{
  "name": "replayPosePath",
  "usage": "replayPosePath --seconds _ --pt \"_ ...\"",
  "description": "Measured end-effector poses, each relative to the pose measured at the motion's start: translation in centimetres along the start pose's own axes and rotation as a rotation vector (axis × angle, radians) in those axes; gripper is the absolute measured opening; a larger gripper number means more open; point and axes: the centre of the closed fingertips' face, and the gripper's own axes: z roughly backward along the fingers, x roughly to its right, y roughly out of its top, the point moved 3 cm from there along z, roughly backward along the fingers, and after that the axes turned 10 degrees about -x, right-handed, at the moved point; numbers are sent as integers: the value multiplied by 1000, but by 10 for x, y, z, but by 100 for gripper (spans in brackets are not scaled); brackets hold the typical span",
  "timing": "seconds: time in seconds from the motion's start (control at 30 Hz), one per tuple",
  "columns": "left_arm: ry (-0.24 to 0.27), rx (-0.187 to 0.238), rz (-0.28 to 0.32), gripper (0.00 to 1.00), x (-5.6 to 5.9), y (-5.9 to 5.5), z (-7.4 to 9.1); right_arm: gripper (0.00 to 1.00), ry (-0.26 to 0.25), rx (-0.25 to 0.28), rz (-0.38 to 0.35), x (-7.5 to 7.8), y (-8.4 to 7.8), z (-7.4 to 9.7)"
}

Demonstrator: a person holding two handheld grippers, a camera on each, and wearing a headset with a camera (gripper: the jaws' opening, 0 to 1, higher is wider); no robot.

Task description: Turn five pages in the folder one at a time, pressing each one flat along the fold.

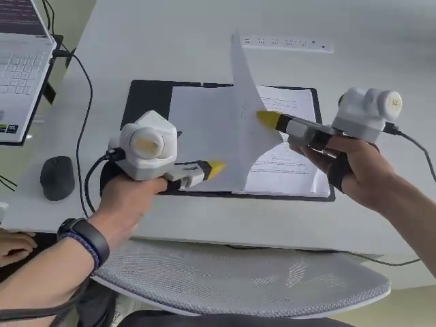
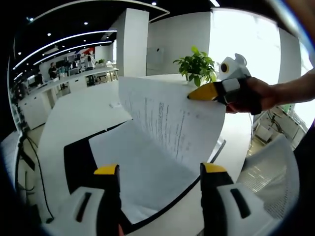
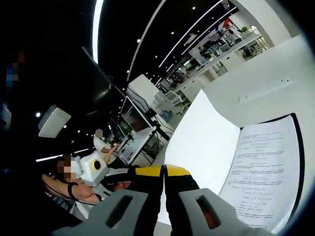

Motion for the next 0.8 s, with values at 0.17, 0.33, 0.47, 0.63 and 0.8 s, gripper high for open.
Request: replayPosePath --seconds 0.17,0.33,0.47,0.63,0.8 --pt "21 5 29 65 -14 -8 11 0 18 -46 17 -7 -4 -28" --pt "33 11 42 66 -25 -7 18 0 29 -96 16 -12 -13 -57" --pt "38 21 43 67 -32 -3 24 0 39 -129 6 -13 -22 -76" --pt "46 27 45 67 -36 -3 29 0 41 -175 -9 -11 -35 -100" --pt "54 22 59 67 -39 -9 33 0 32 -212 -15 -5 -48 -120"
